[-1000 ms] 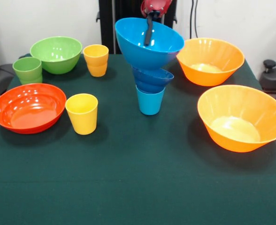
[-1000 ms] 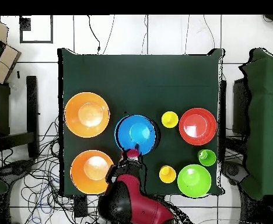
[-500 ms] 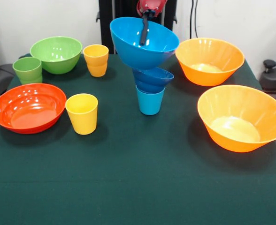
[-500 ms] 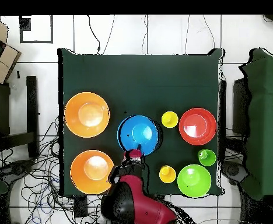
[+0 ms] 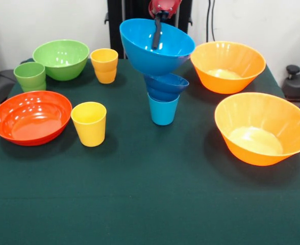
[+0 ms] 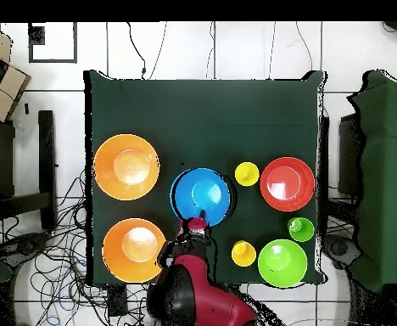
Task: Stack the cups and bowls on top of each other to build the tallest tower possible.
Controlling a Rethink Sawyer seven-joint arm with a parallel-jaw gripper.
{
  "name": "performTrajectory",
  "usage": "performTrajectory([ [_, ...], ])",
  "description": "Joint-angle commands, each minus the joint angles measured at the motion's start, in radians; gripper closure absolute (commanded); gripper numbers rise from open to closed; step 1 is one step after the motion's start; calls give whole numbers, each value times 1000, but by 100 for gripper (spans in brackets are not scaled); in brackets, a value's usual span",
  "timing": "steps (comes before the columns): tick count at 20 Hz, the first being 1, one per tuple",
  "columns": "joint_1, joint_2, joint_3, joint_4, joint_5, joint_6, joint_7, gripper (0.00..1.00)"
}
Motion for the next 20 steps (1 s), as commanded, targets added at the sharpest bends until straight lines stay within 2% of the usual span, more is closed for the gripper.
performTrajectory([
  [1, 3, 9, 46, -5, -16, -18, 201, 100],
  [8, 38, 31, 42, -32, 33, -18, 198, 100],
  [20, 81, 78, 26, -48, 54, -56, 215, 100],
])
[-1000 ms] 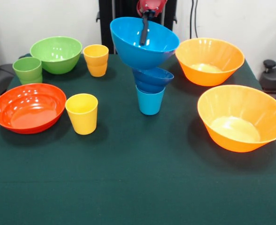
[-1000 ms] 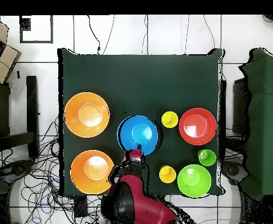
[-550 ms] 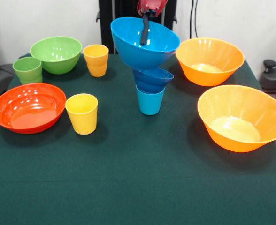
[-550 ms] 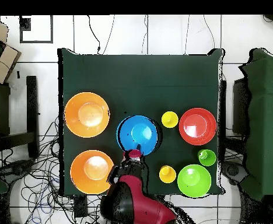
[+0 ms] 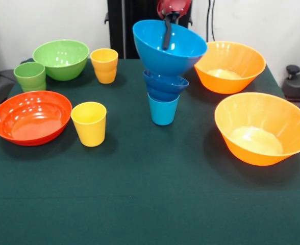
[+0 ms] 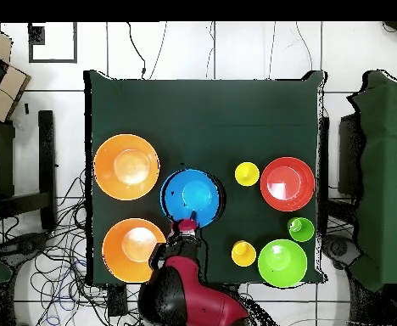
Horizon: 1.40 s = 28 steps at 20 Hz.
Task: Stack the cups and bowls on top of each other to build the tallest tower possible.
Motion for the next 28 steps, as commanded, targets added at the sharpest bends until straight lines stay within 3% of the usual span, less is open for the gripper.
performTrajectory([
  [1, 31, 66, 27, -46, 54, -57, 216, 100],
  [28, 9, 85, 9, -36, 5, -94, 216, 100],
])
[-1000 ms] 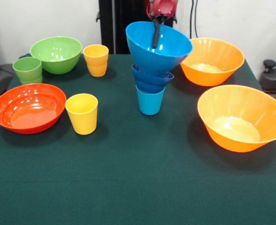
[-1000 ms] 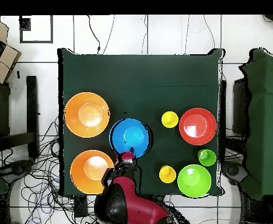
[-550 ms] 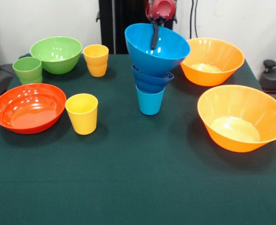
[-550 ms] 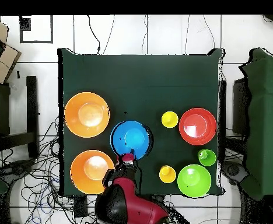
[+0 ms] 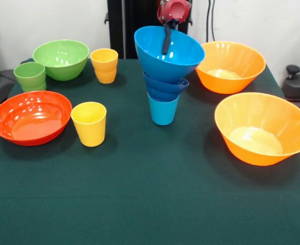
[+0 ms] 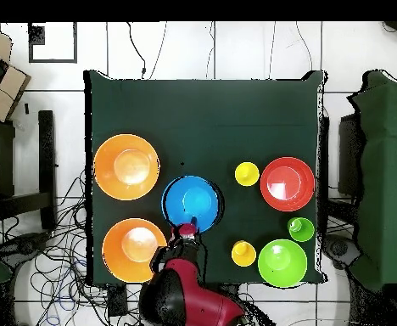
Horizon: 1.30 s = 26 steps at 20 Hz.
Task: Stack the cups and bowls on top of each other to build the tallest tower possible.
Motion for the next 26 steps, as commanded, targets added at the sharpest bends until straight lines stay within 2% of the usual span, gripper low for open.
performTrajectory([
  [1, -6, 13, 35, -34, 6, -60, 216, 100],
  [16, -25, 28, 34, -34, -12, -81, 209, 100],
  [26, -13, 45, 38, -42, 9, -92, 205, 100],
])
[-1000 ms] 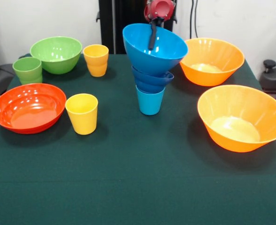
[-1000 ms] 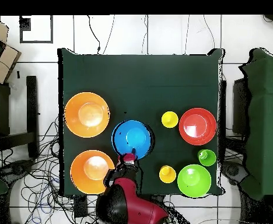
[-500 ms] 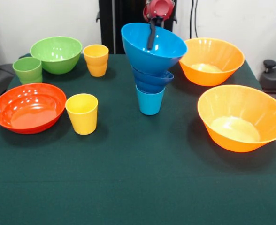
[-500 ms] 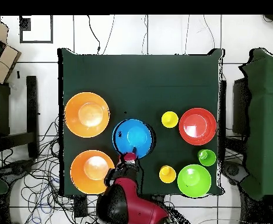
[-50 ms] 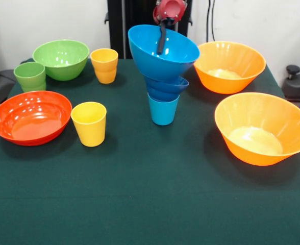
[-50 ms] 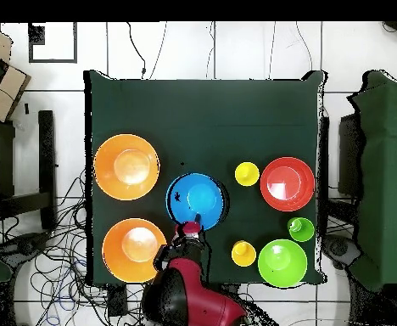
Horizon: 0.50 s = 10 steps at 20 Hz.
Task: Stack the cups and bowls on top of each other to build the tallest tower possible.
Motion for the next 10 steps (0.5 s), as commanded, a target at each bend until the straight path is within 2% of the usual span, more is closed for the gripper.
performTrajectory([
  [1, 5, 32, 39, -41, 11, -35, 205, 100],
  [10, 15, 16, 34, -30, 20, -30, 203, 100],
])
